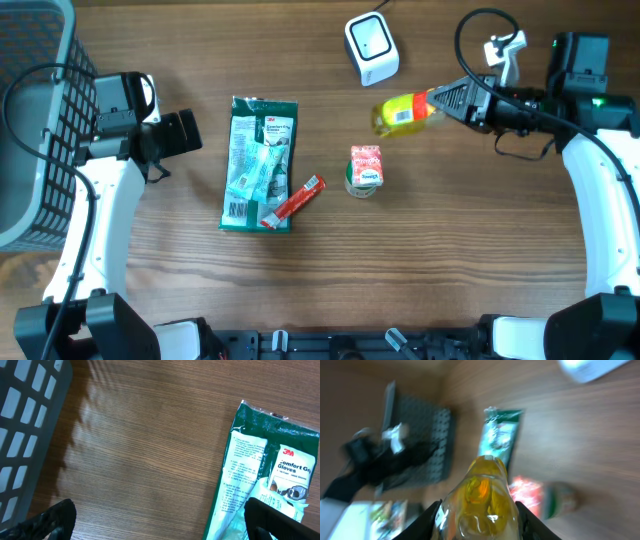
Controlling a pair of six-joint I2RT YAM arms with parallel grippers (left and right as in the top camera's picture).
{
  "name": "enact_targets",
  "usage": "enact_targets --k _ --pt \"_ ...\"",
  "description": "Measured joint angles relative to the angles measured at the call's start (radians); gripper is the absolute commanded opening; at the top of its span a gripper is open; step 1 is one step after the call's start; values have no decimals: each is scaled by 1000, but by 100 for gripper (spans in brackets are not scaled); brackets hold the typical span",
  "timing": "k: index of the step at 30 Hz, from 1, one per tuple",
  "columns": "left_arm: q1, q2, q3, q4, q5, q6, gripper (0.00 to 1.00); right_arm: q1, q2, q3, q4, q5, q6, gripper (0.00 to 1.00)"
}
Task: Scan the item barcode
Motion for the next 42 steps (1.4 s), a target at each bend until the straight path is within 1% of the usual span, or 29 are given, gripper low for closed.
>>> enact_targets --k 4,10,14,28,36,42 --pt "0 0 0 0 0 0 100 23 0 0 -60 -121 -43 24" --pt "0 0 0 0 0 0 100 77 0 0 -155 -179 -102 25" --pt "0 0 0 0 0 0 100 105 0 0 -187 -187 -143 25" --pt "0 0 0 0 0 0 100 169 0 0 -188 -193 -168 25" --pt "0 0 0 0 0 0 100 171 0 0 -187 -275 -171 25" --pt "0 0 0 0 0 0 100 171 0 0 -189 -295 -171 25"
